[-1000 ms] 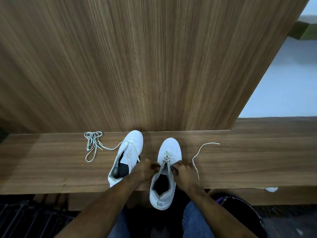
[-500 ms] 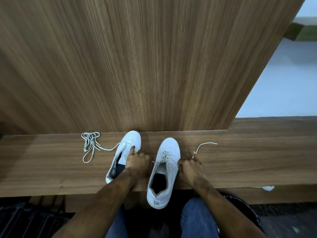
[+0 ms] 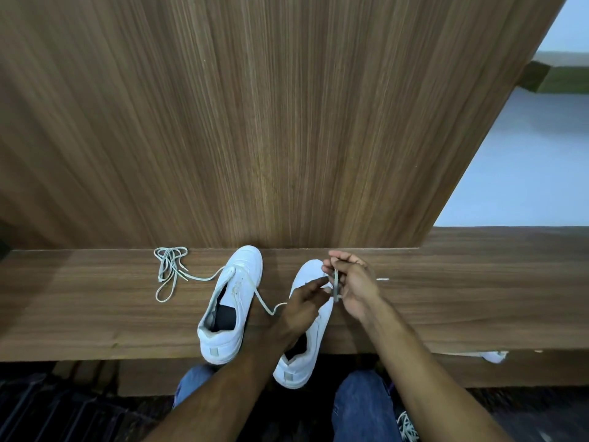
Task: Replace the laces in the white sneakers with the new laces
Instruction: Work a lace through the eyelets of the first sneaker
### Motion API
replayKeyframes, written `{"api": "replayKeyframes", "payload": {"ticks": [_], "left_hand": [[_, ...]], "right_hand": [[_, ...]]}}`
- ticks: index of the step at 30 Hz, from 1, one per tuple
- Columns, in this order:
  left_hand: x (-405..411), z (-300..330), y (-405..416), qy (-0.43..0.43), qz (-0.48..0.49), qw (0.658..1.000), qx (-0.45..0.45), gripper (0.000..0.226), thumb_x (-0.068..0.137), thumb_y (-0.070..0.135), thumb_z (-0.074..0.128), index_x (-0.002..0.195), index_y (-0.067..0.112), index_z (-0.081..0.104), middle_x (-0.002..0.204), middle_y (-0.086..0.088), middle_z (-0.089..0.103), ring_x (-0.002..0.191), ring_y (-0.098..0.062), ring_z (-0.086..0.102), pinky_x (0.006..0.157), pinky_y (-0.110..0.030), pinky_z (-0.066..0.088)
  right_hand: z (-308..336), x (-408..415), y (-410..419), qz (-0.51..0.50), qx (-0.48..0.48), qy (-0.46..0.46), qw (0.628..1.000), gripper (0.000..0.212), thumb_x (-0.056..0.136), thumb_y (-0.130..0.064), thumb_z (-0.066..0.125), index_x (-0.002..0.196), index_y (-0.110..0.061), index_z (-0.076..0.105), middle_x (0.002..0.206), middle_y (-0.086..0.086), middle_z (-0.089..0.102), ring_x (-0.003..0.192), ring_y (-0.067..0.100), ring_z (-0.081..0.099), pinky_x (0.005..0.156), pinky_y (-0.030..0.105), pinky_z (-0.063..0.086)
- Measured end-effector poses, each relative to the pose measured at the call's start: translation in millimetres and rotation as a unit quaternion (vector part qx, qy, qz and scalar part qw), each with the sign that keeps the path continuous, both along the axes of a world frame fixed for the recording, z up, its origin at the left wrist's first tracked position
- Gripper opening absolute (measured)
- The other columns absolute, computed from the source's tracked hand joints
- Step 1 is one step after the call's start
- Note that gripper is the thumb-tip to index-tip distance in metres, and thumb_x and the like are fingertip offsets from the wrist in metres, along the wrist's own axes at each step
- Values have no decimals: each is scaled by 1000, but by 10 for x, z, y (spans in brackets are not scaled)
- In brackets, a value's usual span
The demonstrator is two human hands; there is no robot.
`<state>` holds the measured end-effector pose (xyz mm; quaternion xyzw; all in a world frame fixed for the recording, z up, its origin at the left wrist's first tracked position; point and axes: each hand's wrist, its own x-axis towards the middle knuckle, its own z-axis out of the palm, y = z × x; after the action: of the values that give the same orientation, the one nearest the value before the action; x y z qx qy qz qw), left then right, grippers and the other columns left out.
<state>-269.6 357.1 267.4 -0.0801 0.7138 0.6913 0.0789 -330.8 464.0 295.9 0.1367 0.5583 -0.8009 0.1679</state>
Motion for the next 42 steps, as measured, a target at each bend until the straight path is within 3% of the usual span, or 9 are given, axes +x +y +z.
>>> {"api": "replayKeyframes", "payload": {"ticks": [6,12,15,19,25,29,33,37,42], "left_hand": [[-18,-16,-271,-76,-90,993,-13,31,95,26,58,125,19,58,89,-4,70,77,-1,65,67,-15,44],[-107,-106,-272,-68,-106,990,-62,5,94,25,60,95,22,64,79,1,60,73,-8,56,65,-20,44],[-74,-123,-242,-76,-94,992,-40,18,96,25,55,84,17,66,80,-1,63,71,-7,55,66,-22,44],[6,-115,-476,-47,-65,997,0,25,99,23,50,84,9,63,78,-13,64,74,-18,60,69,-27,47],[40,-243,-1179,-23,15,992,-122,24,93,19,60,71,10,59,60,1,56,56,-7,54,64,-22,43],[-1,-210,-1329,2,31,983,-179,23,91,18,64,71,8,60,68,-9,52,63,-14,49,60,-20,44],[-87,-148,-1100,22,-6,983,-184,22,91,19,65,71,8,61,58,-4,52,54,-9,52,53,-23,48],[-128,-168,-831,51,-43,976,-206,27,89,25,66,70,7,64,50,8,51,48,-5,47,51,-23,41],[-137,-132,-723,56,-52,975,-210,25,91,21,65,67,13,63,46,15,54,45,4,46,51,-15,38]], "right_hand": [[25,-43,-5,-1,-9,-25,1000,19,95,1,48,97,-10,64,90,9,71,89,19,69,87,33,50],[21,27,-201,5,-61,-55,997,19,96,3,44,99,-8,60,89,10,68,86,21,67,81,32,52],[48,12,-217,-3,-54,-47,997,19,96,4,44,98,-6,60,87,11,68,85,22,67,76,31,53],[-26,-109,23,-41,-15,-41,998,20,93,6,47,92,-9,61,85,11,69,81,21,68,76,34,54],[-390,-183,514,-107,76,-93,987,21,90,6,48,91,-12,58,63,5,71,74,21,66,76,37,54],[-559,-73,483,-94,195,-35,976,23,87,6,52,82,-15,61,80,9,68,69,17,60,64,26,47],[-618,34,228,50,442,176,878,21,79,-2,67,89,-21,69,100,6,66,91,23,62,87,34,52],[-552,220,-73,201,489,309,791,32,84,-20,69,116,-20,67,143,6,40,127,20,45,102,28,39],[-543,170,-65,193,537,348,743,14,89,-25,64,93,-18,75,126,2,58,122,21,49,100,35,40]]}}
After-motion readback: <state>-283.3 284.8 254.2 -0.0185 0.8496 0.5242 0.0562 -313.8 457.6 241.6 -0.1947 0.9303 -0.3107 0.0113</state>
